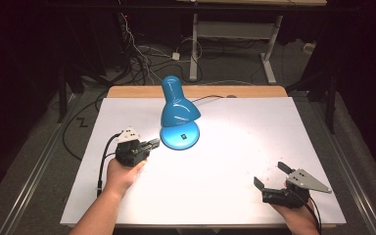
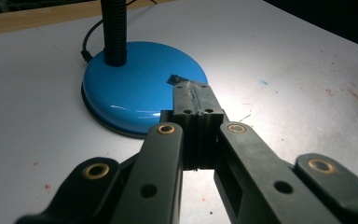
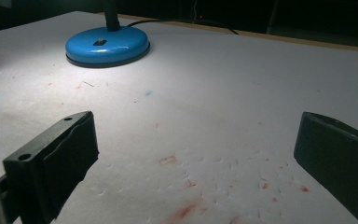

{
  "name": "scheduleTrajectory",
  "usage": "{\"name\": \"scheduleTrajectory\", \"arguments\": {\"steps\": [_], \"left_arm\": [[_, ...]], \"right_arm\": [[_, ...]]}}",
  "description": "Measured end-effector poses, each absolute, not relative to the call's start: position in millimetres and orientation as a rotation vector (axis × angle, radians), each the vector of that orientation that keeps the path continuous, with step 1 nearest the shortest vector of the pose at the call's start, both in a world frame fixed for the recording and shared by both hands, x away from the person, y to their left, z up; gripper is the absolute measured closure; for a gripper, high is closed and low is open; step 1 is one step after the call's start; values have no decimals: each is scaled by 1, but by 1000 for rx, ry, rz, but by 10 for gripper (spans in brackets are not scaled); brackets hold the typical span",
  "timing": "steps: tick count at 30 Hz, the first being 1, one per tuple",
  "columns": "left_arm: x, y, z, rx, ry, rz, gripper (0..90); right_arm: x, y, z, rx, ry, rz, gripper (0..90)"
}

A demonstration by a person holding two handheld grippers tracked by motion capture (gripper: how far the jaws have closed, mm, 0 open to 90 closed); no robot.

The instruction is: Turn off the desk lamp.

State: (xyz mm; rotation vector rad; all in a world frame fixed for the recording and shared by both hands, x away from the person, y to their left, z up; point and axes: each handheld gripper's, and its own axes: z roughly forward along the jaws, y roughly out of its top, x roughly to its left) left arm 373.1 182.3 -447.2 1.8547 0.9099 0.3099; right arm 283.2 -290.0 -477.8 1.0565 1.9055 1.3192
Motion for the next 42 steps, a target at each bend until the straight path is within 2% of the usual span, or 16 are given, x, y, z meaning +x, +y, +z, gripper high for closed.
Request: {"name": "scheduleTrajectory", "arguments": {"steps": [19, 25, 42], "left_arm": [[419, 161, -471, 1815, 935, 269, 880], [428, 154, -481, 1775, 958, 239, 880], [446, 129, -491, 1793, 962, 176, 880]], "right_arm": [[282, -291, -476, 1058, 1901, 1330, 3], [283, -289, -477, 1058, 1912, 1333, 3], [283, -290, -477, 1059, 1917, 1328, 5]]}}
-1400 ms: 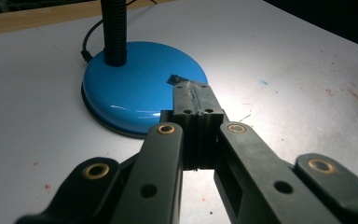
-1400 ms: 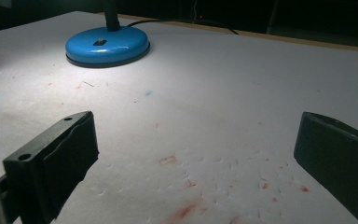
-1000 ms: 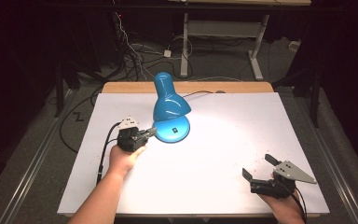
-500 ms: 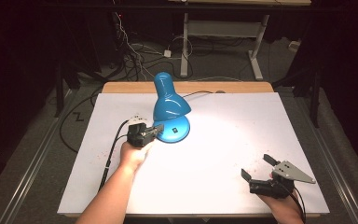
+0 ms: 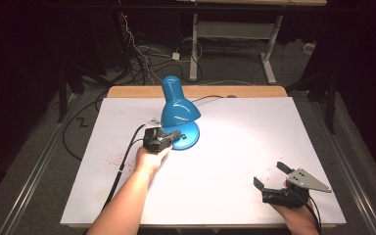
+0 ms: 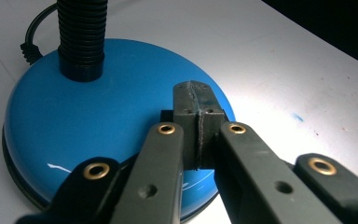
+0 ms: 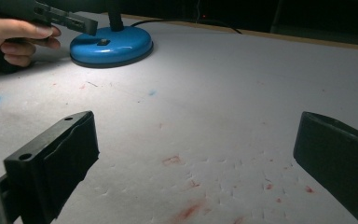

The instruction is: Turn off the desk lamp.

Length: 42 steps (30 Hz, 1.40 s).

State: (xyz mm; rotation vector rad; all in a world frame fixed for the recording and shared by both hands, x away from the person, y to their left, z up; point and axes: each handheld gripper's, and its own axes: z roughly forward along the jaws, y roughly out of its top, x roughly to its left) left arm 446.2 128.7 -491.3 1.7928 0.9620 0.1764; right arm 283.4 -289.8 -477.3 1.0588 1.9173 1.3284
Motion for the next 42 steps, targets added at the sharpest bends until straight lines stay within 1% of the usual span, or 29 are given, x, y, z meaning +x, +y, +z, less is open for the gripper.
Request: {"name": "scheduleTrajectory", "arguments": {"steps": [9, 10, 11, 23, 28, 34, 42], "left_arm": [[452, 126, -493, 1819, 965, 110, 880], [455, 127, -493, 1826, 967, 74, 880], [455, 127, -493, 1828, 969, 72, 880], [459, 124, -493, 1786, 985, 82, 880], [461, 126, -494, 1774, 1010, 61, 880], [460, 125, -494, 1786, 972, 61, 881], [459, 122, -494, 1798, 969, 69, 882]], "right_arm": [[284, -290, -478, 1070, 1919, 1327, 6], [284, -290, -479, 1068, 1923, 1323, 6], [284, -289, -479, 1071, 1923, 1324, 6], [284, -287, -481, 1070, 1932, 1329, 6], [284, -288, -480, 1075, 1926, 1330, 6], [284, -291, -480, 1087, 1920, 1329, 6], [283, -290, -480, 1093, 1919, 1322, 6]]}}
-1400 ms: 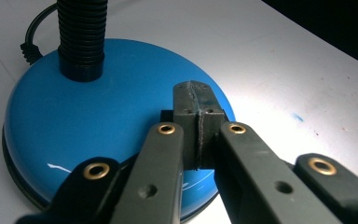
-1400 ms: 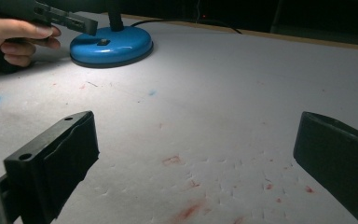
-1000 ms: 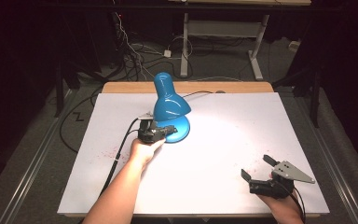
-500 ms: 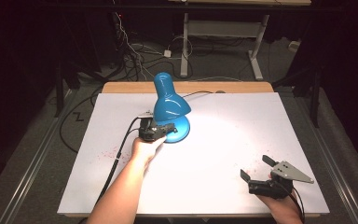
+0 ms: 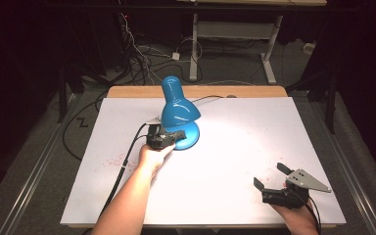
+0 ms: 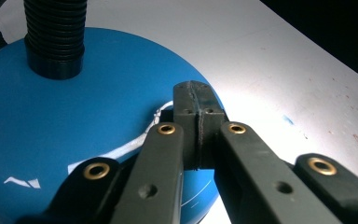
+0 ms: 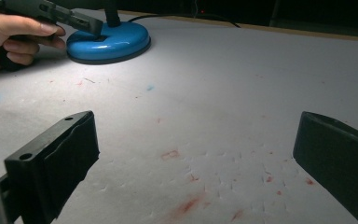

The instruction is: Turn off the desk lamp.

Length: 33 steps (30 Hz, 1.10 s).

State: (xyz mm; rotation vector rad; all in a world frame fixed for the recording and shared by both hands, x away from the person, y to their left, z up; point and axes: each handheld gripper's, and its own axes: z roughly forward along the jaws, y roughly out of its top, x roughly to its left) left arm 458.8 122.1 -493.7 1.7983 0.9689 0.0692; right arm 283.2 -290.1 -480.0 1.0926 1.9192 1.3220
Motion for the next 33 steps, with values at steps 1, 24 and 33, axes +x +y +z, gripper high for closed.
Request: {"name": "scheduleTrajectory", "arguments": {"steps": [1, 24, 33], "left_arm": [[459, 122, -494, 1798, 969, 69, 882], [461, 129, -491, 1818, 1033, 109, 883], [446, 148, -483, 1884, 1081, 228, 882]], "right_arm": [[283, -290, -480, 1089, 1919, 1323, 6], [284, -291, -481, 1088, 1923, 1316, 6], [286, -293, -481, 1101, 1913, 1313, 6]]}}
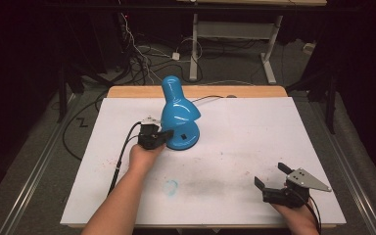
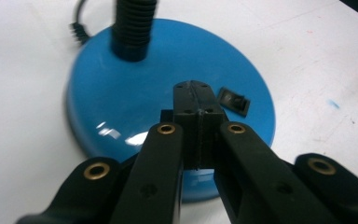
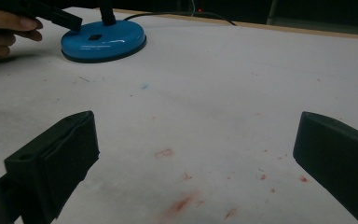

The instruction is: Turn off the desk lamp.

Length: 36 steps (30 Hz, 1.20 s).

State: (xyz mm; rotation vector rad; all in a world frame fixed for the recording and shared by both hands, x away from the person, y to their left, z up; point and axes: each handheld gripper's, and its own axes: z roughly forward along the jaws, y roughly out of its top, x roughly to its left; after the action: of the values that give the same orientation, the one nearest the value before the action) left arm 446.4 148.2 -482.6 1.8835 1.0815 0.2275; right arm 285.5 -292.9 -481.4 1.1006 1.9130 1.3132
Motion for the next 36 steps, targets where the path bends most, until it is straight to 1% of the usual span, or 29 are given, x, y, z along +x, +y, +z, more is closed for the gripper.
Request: {"name": "scheduleTrajectory", "arguments": {"steps": [8, 11, 12, 14, 15, 17, 18, 19, 21, 22, 23, 24, 28, 32, 33, 35, 36], "left_arm": [[415, 175, -475, 1908, 1113, 317, 882], [398, 184, -472, 1893, 1092, 309, 881], [398, 184, -472, 1893, 1092, 309, 882], [379, 190, -472, 1900, 1086, 326, 881], [379, 190, -472, 1900, 1086, 326, 881], [359, 197, -472, 1890, 1089, 343, 881], [359, 197, -472, 1890, 1089, 343, 881], [344, 200, -474, 1900, 1073, 371, 881], [330, 201, -477, 1914, 1068, 385, 881], [330, 201, -477, 1914, 1068, 385, 881], [316, 203, -480, 1898, 1062, 387, 881], [310, 204, -483, 1897, 1054, 395, 881], [303, 208, -487, 1900, 997, 346, 881], [302, 210, -486, 1881, 987, 340, 880], [303, 211, -486, 1883, 979, 335, 810], [303, 211, -487, 1891, 982, 349, 760], [303, 211, -487, 1902, 980, 365, 719]], "right_arm": [[285, -295, -480, 1099, 1903, 1311, 6], [284, -294, -480, 1095, 1902, 1309, 6], [284, -294, -480, 1095, 1902, 1309, 6], [283, -293, -479, 1099, 1898, 1310, 6], [283, -293, -479, 1099, 1898, 1310, 6], [281, -293, -479, 1100, 1895, 1312, 6], [281, -294, -478, 1095, 1895, 1313, 6], [280, -294, -478, 1095, 1893, 1312, 6], [281, -294, -478, 1091, 1894, 1312, 6], [281, -294, -478, 1091, 1894, 1312, 6], [281, -294, -479, 1093, 1896, 1312, 6], [281, -294, -479, 1093, 1897, 1313, 6], [281, -293, -479, 1086, 1902, 1309, 6], [281, -292, -477, 1095, 1888, 1315, 5], [280, -292, -476, 1084, 1887, 1315, 5], [280, -292, -477, 1082, 1887, 1314, 6], [280, -291, -477, 1086, 1887, 1314, 6]]}}
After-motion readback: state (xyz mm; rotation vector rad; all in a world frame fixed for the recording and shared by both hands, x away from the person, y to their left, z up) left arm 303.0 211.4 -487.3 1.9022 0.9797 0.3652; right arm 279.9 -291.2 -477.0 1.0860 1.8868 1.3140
